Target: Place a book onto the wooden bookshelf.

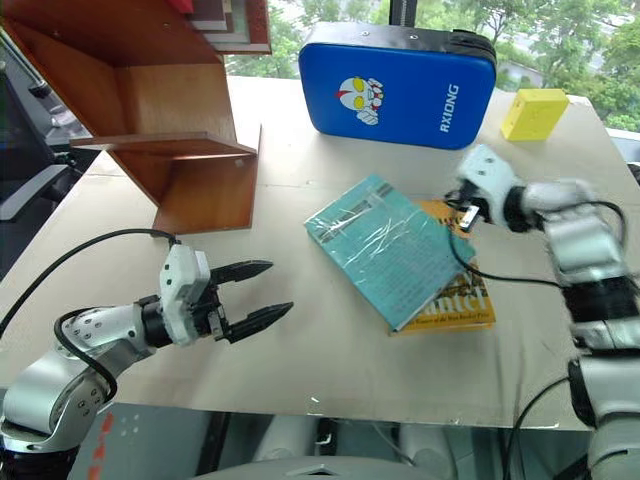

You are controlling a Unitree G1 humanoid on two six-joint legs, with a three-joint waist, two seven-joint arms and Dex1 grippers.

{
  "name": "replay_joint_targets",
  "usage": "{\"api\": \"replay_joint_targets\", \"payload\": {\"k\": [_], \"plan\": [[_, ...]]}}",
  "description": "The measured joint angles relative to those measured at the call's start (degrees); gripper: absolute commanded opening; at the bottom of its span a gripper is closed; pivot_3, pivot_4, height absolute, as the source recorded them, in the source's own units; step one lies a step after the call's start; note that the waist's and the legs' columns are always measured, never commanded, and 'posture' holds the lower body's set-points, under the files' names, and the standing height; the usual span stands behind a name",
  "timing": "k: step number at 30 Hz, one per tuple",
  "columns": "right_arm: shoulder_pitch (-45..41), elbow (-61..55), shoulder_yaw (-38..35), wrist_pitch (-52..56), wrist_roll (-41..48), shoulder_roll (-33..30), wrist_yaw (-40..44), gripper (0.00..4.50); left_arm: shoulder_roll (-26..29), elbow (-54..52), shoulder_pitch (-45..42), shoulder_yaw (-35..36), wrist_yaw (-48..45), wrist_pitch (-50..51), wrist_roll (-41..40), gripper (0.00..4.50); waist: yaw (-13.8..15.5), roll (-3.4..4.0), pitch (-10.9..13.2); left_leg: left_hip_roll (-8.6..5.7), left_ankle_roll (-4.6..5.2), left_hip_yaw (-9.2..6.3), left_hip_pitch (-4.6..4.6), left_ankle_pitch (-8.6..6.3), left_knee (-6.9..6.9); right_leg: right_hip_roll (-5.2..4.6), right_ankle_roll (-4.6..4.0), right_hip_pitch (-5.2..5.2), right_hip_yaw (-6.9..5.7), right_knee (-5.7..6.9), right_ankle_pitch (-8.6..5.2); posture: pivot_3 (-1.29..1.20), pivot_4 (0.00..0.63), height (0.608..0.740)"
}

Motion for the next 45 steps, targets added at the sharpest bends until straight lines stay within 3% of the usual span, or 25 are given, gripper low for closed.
{"api": "replay_joint_targets", "payload": {"k": [1,4,7,12,15,17,24,27,29,32,35,40,42,45], "plan": [[8.7,-4.8,-7.6,-0.3,5.9,-1.2,4.0,1.76,0.0,1.7,-1.2,0.2,1.7,6.1,-3.8,4.5,-0.1,0.03,0.0,0.02,0.01,-0.04,-0.1,0.0,-0.03,0.0,0.04,-0.05,-0.02,0.01,-0.02,0.0,0.15,0.74],[24.3,-15.6,-19.2,1.7,16.1,-1.6,9.8,3.22,-0.6,5.1,-4.6,2.0,4.6,16.2,-12.8,4.5,-0.6,0.06,0.0,0.08,0.0,-0.19,-0.06,0.0,0.0,0.04,0.05,-0.01,-0.11,0.05,-0.02,0.0,0.15,0.74],[32.6,-23.4,-26.5,2.2,21.6,-0.6,10.7,4.48,-2.8,8.8,-7.7,3.5,8.9,23.9,-20.2,4.5,-2.0,0.06,0.0,0.08,0.0,-0.11,0.24,0.0,0.0,0.07,0.06,0.16,0.05,0.17,-0.02,0.0,0.15,0.74],[42.3,-31.1,-32.0,2.2,26.5,2.3,8.8,4.48,-7.9,16.9,-12.0,5.5,18.7,33.9,-31.4,4.5,-1.9,-0.08,-0.1,0.12,0.0,-0.1,0.79,0.01,0.18,0.03,-0.07,0.63,0.01,0.21,-0.17,0.0,0.15,0.74],[43.9,-32.9,-32.7,2.8,29.1,3.2,7.2,4.48,-11.8,21.5,-14.5,5.5,24.4,36.5,-34.4,4.5,-1.7,-0.12,-0.1,0.06,0.0,-0.09,1.08,0.0,0.17,-0.09,-0.21,0.96,0.02,0.18,-0.1,0.0,0.15,0.74],[44.7,-34.1,-33.3,2.9,30.7,3.5,5.1,4.48,-18.2,26.7,-18.4,5.5,31.6,37.0,-37.1,4.5,-1.1,-0.18,-0.1,0.01,0.0,-0.09,1.06,0.0,0.13,-0.37,-0.24,0.98,0.02,0.12,-0.09,0.0,0.15,0.74],[45.8,-35.5,-32.1,2.8,30.7,3.7,1.2,4.48,-31.9,37.2,-27.7,5.8,45.0,35.7,-39.2,4.5,0.0,-0.14,-0.2,-0.14,0.02,-0.3,0.69,0.0,0.16,-0.26,-0.24,0.94,-0.23,-0.11,-0.09,0.0,0.15,0.74],[46.3,-36.2,-32.1,2.8,30.8,3.7,-0.1,4.48,-38.5,43.5,-31.9,6.6,48.0,31.5,-38.0,4.5,0.3,-0.12,-0.2,-0.2,0.03,-0.49,0.51,0.0,0.29,-0.25,-0.24,0.93,-0.42,-0.13,-0.09,0.0,0.15,0.74],[46.5,-36.6,-32.1,2.8,30.9,3.7,-0.8,4.48,-40.0,45.4,-33.0,6.6,48.3,30.5,-37.3,4.5,0.3,-0.09,-0.3,-0.21,0.03,-0.52,0.49,0.0,0.29,-0.23,-0.24,0.92,-0.43,-0.14,-0.09,0.0,0.15,0.74],[48.0,-38.1,-32.2,3.0,31.5,3.7,-1.8,4.5,-42.5,49.1,-34.8,8.0,49.3,29.5,-36.8,3.71,0.7,0.11,-0.4,-0.23,0.03,-0.59,0.44,0.0,0.29,-0.21,-0.24,0.92,-0.5,-0.17,-0.09,0.0,0.15,0.74],[48.4,-39.2,-32.2,3.5,32.4,3.0,-2.8,4.5,-43.1,50.0,-34.9,8.5,50.1,30.5,-36.7,2.36,0.9,0.2,-0.5,-0.23,0.04,-0.61,0.43,0.0,0.29,-0.21,-0.24,0.92,-0.51,-0.19,-0.09,0.0,0.15,0.74],[45.6,-39.1,-31.2,4.4,33.1,1.1,-3.9,4.5,-43.4,48.4,-33.7,10.5,51.5,32.4,-39.0,0.48,0.6,0.26,-0.5,-0.22,0.04,-0.61,0.43,0.0,0.28,-0.22,-0.24,0.92,-0.5,-0.22,-0.1,0.0,0.15,0.74],[42.2,-38.5,-28.6,4.5,33.2,0.5,-4.6,4.5,-43.4,46.8,-32.1,11.6,51.5,33.9,-42.3,0.1,0.3,0.25,-0.5,-0.2,0.04,-0.67,0.4,0.0,0.28,-0.2,-0.25,0.91,-0.56,-0.22,-0.1,0.0,0.15,0.74],[37.8,-36.7,-24.7,4.4,32.9,0.2,-5.0,4.5,-42.7,43.9,-29.8,12.2,52.2,34.2,-44.6,0.1,-0.2,0.22,-0.5,-0.2,0.03,-0.72,0.38,0.0,0.27,-0.18,-0.25,0.9,-0.57,-0.22,-0.1,0.0,0.15,0.74]]}}
